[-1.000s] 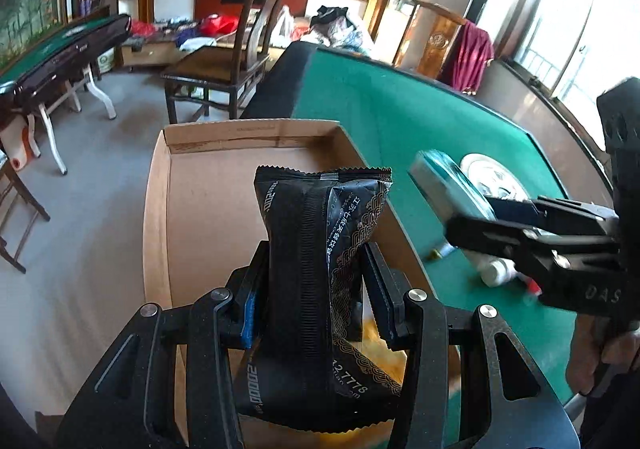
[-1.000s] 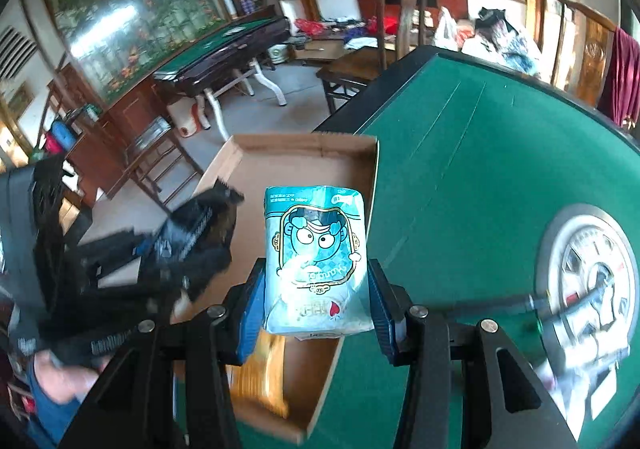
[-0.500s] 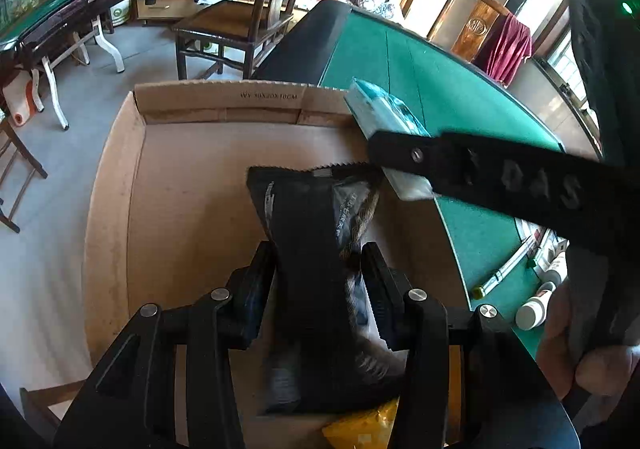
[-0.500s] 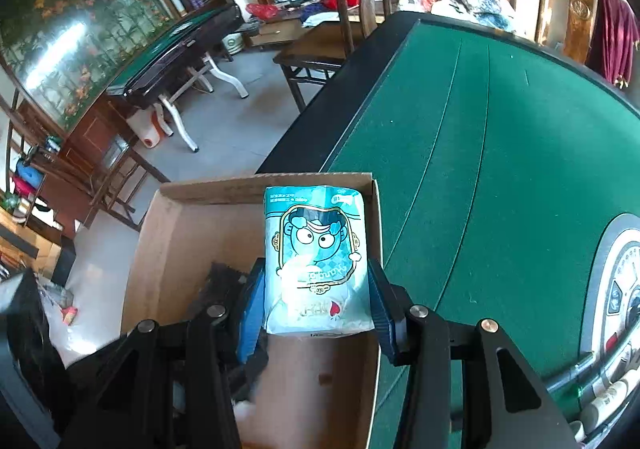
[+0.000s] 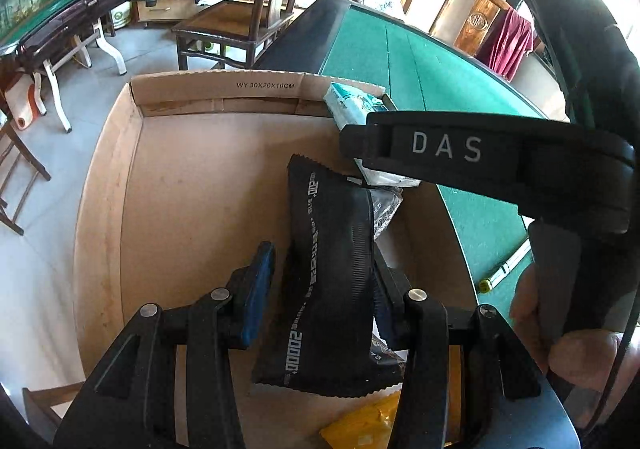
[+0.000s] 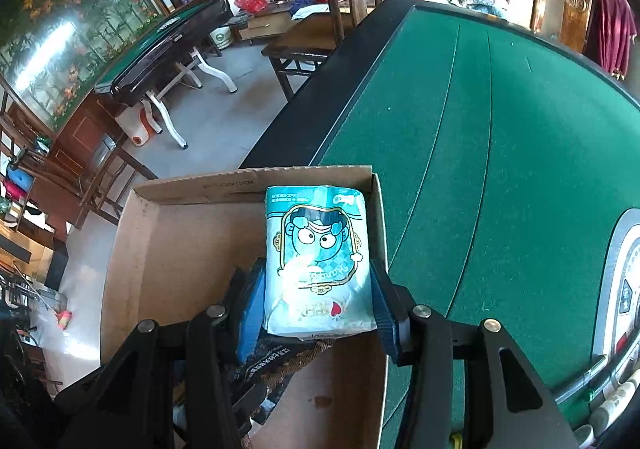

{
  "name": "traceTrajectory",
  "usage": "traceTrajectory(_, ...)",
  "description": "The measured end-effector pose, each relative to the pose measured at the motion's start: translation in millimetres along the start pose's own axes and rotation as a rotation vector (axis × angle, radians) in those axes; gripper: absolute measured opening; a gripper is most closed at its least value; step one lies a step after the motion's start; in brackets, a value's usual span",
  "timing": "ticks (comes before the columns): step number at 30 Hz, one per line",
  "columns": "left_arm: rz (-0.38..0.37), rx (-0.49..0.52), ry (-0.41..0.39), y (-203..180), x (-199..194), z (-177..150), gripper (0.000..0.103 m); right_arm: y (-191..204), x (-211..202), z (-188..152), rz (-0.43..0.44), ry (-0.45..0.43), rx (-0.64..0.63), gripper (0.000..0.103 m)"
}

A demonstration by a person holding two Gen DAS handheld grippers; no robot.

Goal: Organize objects
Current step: 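Carry black bag and tissue pack into the cardboard box and release, then grasp black marker with left gripper while right grasps tall white box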

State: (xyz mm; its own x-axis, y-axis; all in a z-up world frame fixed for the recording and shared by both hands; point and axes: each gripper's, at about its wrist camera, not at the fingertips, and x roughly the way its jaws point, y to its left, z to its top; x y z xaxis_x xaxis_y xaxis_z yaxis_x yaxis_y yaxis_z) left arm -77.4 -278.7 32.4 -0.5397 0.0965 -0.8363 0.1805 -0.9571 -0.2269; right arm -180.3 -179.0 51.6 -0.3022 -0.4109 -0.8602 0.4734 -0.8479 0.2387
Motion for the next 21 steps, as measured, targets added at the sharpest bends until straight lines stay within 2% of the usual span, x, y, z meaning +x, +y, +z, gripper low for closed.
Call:
traceTrajectory(10, 0.007, 0.003, 0.005, -1.6, -5.9, 0.0, 0.045, -3.0, -14.5, -2.8, 0.035, 0.008, 0.010, 0.054)
traceTrajectory(16, 0.000, -0.005, 0.001, -3.5, -16.3, -5.6, 0.046, -8.3, -39.9, -12.4, 0.103, -0.029, 0.033, 0.057)
traceTrajectory(21, -0.016, -0.018, -0.025, -7.1, -34.7, -16.1, 0.046, -21.2, -65.4, -38.6, 0.170, -0.047, 0.046, 0.057)
